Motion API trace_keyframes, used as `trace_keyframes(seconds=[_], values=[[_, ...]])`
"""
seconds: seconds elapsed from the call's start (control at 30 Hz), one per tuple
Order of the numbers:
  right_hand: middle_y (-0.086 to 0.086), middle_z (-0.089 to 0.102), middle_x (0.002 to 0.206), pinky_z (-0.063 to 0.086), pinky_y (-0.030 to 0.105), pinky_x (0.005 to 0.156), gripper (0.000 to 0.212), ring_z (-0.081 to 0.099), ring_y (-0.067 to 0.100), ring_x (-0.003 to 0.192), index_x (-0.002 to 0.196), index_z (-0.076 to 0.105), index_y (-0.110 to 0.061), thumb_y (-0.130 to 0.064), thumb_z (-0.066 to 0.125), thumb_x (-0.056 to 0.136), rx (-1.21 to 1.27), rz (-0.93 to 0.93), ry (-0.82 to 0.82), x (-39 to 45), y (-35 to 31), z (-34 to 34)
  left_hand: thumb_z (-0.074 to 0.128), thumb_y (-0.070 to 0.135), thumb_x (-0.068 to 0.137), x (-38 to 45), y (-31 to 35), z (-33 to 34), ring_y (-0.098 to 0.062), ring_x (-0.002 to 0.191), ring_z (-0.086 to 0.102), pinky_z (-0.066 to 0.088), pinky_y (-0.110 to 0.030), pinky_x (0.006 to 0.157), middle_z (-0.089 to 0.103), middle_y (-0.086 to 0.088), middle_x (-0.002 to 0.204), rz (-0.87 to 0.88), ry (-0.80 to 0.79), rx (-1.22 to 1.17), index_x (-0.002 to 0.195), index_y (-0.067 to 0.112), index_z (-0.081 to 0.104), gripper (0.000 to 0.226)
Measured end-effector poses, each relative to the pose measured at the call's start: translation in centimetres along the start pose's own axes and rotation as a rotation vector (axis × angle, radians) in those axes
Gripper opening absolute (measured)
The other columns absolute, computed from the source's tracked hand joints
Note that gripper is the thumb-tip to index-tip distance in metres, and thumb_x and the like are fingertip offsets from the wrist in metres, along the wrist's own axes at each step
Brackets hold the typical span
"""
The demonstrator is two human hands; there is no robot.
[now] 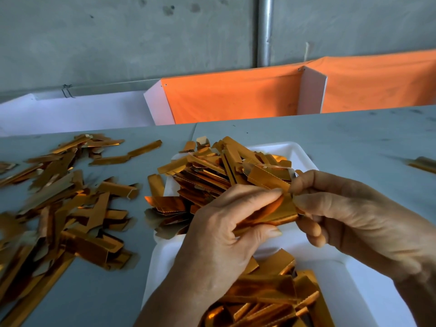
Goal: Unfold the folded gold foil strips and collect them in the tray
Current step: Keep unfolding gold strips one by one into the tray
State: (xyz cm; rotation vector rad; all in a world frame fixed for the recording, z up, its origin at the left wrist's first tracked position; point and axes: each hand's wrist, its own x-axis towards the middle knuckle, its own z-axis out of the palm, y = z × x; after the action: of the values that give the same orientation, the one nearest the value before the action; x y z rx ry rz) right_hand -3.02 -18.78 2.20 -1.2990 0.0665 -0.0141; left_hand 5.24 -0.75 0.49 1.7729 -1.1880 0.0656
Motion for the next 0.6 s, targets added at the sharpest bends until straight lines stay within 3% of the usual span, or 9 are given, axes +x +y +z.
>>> trace_keyframes(seconds=[0.17, 0.27, 0.33, 0.47, 0.6], values=[[0.009, 0.057, 0.059, 0.05, 0.024, 0.048, 0.031, 0.056, 0.017, 0.051, 0.087, 0.07, -0.009, -0.021, 0.084, 0.061, 0.03, 0.012, -0.07, -0.4, -0.3, -0.4, 0.068, 0.025, 0.077, 0.0, 0.0, -0.1, 0.003, 0.115, 0.052, 0.045, -0.011, 0.091, 0.058, 0.02, 0.118, -0.021, -0.002, -0.06, 0.122, 0.027, 0.061, 0.045], [0.009, 0.059, 0.062, 0.051, 0.024, 0.051, 0.034, 0.058, 0.017, 0.054, 0.089, 0.071, -0.009, -0.024, 0.085, 0.061, -0.005, 0.018, -0.09, -0.5, -0.4, -0.5, 0.067, 0.025, 0.078, -0.1, 0.0, -0.1, 0.003, 0.116, 0.052, 0.046, -0.012, 0.091, 0.058, 0.019, 0.118, -0.008, -0.01, -0.046, 0.122, 0.025, 0.062, 0.045], [0.01, 0.059, 0.063, 0.051, 0.024, 0.051, 0.037, 0.058, 0.018, 0.055, 0.089, 0.071, -0.009, -0.024, 0.086, 0.059, -0.021, 0.015, -0.079, -0.5, -0.5, -0.5, 0.067, 0.025, 0.078, 0.0, 0.1, -0.1, 0.003, 0.115, 0.052, 0.046, -0.012, 0.091, 0.058, 0.018, 0.119, 0.006, -0.011, -0.033, 0.122, 0.023, 0.062, 0.045], [0.009, 0.058, 0.061, 0.049, 0.023, 0.048, 0.016, 0.056, 0.016, 0.052, 0.085, 0.071, -0.01, -0.014, 0.074, 0.07, -0.075, -0.011, -0.02, -0.4, -0.4, 0.0, 0.067, 0.024, 0.079, 0.1, 0.0, -0.2, 0.003, 0.113, 0.054, 0.045, -0.011, 0.091, 0.059, 0.015, 0.118, 0.047, -0.005, 0.034, 0.123, 0.02, 0.061, 0.045], [0.009, 0.059, 0.059, 0.048, 0.021, 0.047, 0.01, 0.056, 0.016, 0.05, 0.079, 0.07, -0.013, -0.014, 0.065, 0.07, -0.13, -0.034, 0.05, -0.4, -0.2, 0.7, 0.066, 0.022, 0.079, 0.1, 0.0, -0.2, 0.001, 0.11, 0.055, 0.045, -0.012, 0.092, 0.061, 0.012, 0.116, 0.082, 0.007, 0.124, 0.123, 0.019, 0.061, 0.045]])
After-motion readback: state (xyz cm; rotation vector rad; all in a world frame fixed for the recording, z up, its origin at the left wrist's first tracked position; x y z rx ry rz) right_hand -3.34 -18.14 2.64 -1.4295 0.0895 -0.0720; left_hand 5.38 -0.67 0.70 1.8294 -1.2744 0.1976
